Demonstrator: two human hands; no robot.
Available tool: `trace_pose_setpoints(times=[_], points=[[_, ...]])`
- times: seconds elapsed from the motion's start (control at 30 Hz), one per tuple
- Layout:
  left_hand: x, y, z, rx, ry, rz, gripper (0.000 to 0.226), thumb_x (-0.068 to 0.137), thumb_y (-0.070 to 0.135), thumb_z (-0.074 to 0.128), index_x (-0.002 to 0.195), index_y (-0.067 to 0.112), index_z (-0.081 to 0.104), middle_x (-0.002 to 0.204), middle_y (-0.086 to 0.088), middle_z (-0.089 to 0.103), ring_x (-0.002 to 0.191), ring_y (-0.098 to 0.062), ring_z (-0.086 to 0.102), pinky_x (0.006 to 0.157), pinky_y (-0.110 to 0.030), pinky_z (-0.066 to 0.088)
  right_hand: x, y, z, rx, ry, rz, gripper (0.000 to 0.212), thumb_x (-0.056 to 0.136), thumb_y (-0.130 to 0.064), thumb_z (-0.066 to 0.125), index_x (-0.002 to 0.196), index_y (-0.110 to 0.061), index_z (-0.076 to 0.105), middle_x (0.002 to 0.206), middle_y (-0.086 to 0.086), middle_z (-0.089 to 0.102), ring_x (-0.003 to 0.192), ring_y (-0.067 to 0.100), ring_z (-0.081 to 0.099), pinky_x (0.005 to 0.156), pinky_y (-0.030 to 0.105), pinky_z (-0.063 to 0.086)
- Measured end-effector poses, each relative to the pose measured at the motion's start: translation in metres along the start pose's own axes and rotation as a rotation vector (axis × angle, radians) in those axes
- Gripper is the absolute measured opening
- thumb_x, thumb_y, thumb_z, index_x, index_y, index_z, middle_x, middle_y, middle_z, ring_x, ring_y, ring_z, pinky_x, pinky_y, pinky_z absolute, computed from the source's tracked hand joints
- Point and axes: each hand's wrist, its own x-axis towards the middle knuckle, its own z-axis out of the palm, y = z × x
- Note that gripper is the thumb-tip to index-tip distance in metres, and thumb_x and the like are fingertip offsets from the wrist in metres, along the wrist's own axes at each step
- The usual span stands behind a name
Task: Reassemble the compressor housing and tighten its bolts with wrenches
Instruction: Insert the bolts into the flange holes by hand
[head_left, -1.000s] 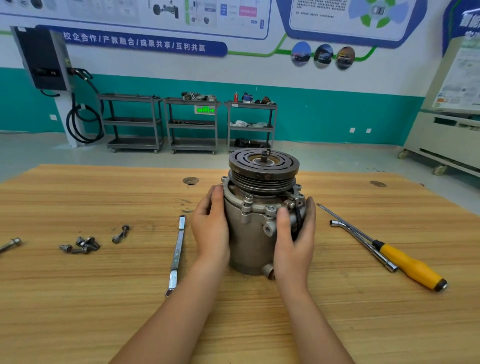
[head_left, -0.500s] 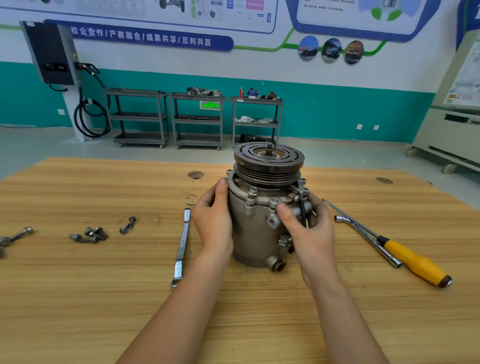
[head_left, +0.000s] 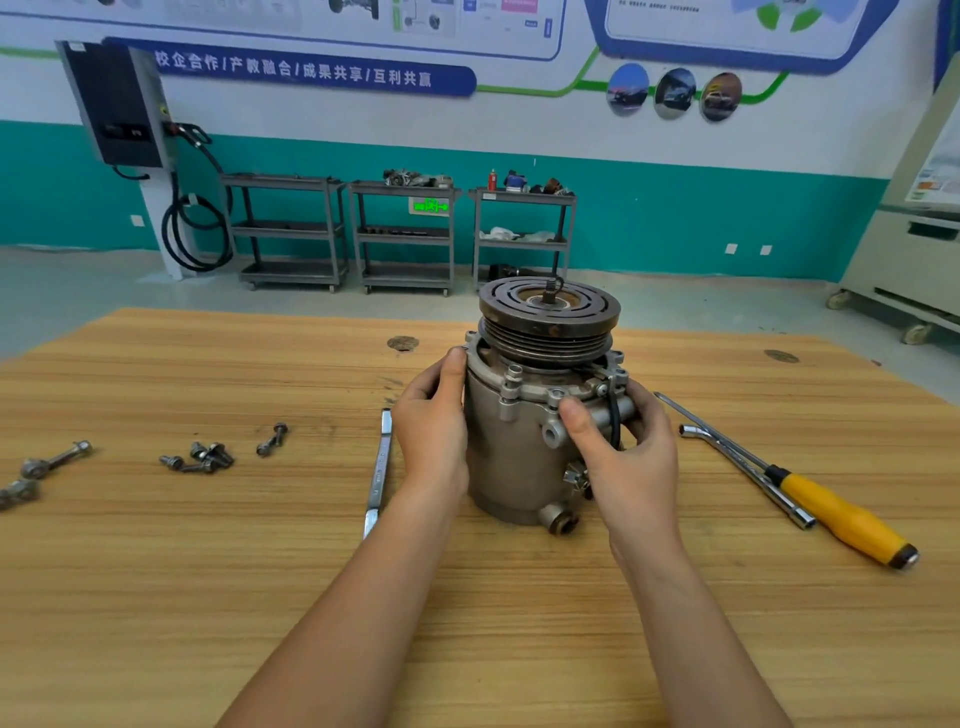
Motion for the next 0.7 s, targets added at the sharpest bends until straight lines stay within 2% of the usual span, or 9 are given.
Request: trace_pose_setpoints(times=[0.1,0.2,0.23,0.27,0.33,0.43,0.5,0.6,0.7], points=[[0.012,0.011,-0.027,0.329,-0.160,0.210,0.012,0.088,0.019,0.062,0.095,0.028,0.066,0.084,0.015,0.068,0.083,0.000,0.065,0.071,-0.012,0.049,-0.005,-0.001,-0.001,-0.007,-0.024,-0.009,0.086,0.052,-0.061,0.066,0.129,-0.034,0.041,0.125,-0.014,0.045,0.102,-0.016,0.044,0.075,0.002,0.036],[0.037,0.033,-0.075,0.933,-0.144,0.478,0.030,0.089,0.016,0.061,0.118,0.020,0.059,0.094,0.005,0.065,0.078,-0.008,0.060,0.066,-0.017,0.044,-0.010,0.000,-0.003,-0.033,-0.032,-0.011,0.094,0.051,-0.064,0.062,0.136,-0.033,0.038,0.128,-0.015,0.043,0.115,-0.003,0.043,0.089,0.015,0.037],[0.049,0.041,-0.092,1.177,-0.099,0.494,0.030,0.090,0.016,0.060,0.120,0.014,0.059,0.101,-0.001,0.066,0.082,-0.015,0.060,0.068,-0.023,0.042,-0.010,0.001,-0.004,-0.033,-0.033,-0.013,0.093,0.053,-0.063,0.062,0.137,-0.033,0.038,0.128,-0.016,0.043,0.117,-0.001,0.042,0.090,0.016,0.036],[0.061,0.049,-0.109,1.400,-0.068,0.436,0.032,0.090,0.017,0.059,0.121,0.009,0.060,0.108,-0.007,0.066,0.089,-0.022,0.060,0.071,-0.029,0.043,-0.011,0.001,-0.004,-0.032,-0.032,-0.017,0.088,0.056,-0.060,0.063,0.137,-0.034,0.038,0.128,-0.016,0.043,0.119,0.000,0.042,0.091,0.016,0.036],[0.077,0.061,-0.133,1.677,-0.083,0.227,0.036,0.089,0.018,0.060,0.122,0.005,0.058,0.114,-0.012,0.064,0.100,-0.030,0.060,0.078,-0.034,0.046,-0.011,0.001,-0.004,-0.030,-0.036,-0.030,0.082,0.062,-0.056,0.064,0.136,-0.034,0.039,0.129,-0.015,0.043,0.121,0.002,0.041,0.093,0.018,0.035],[0.088,0.063,-0.152,1.915,-0.213,0.101,0.034,0.088,0.018,0.060,0.119,0.006,0.059,0.114,-0.011,0.064,0.103,-0.028,0.060,0.079,-0.032,0.048,-0.013,0.002,-0.005,-0.023,-0.054,-0.027,0.083,0.067,-0.050,0.067,0.141,-0.030,0.037,0.135,-0.013,0.043,0.121,0.000,0.041,0.097,0.022,0.037],[0.090,0.060,-0.159,2.003,-0.266,0.096,0.025,0.087,0.016,0.057,0.110,0.008,0.063,0.106,-0.010,0.066,0.097,-0.026,0.061,0.075,-0.031,0.049,-0.013,0.002,-0.006,0.003,-0.055,-0.019,0.074,0.075,-0.037,0.072,0.140,-0.028,0.038,0.133,-0.013,0.047,0.112,-0.009,0.047,0.092,0.016,0.039],[0.090,0.057,-0.162,2.005,-0.276,0.133,0.012,0.087,0.014,0.056,0.092,0.008,0.064,0.094,-0.011,0.066,0.083,-0.027,0.060,0.064,-0.028,0.045,-0.011,0.001,-0.007,0.022,-0.066,-0.001,0.065,0.076,-0.031,0.073,0.133,-0.031,0.043,0.119,-0.023,0.053,0.098,-0.023,0.046,0.083,0.011,0.042],[0.085,0.058,-0.163,1.997,-0.274,0.162,0.011,0.088,0.016,0.054,0.086,0.009,0.062,0.091,-0.011,0.066,0.077,-0.026,0.057,0.062,-0.029,0.044,-0.011,-0.001,-0.007,0.032,-0.077,0.011,0.060,0.076,-0.029,0.074,0.127,-0.035,0.044,0.114,-0.026,0.053,0.095,-0.023,0.049,0.083,0.015,0.045]])
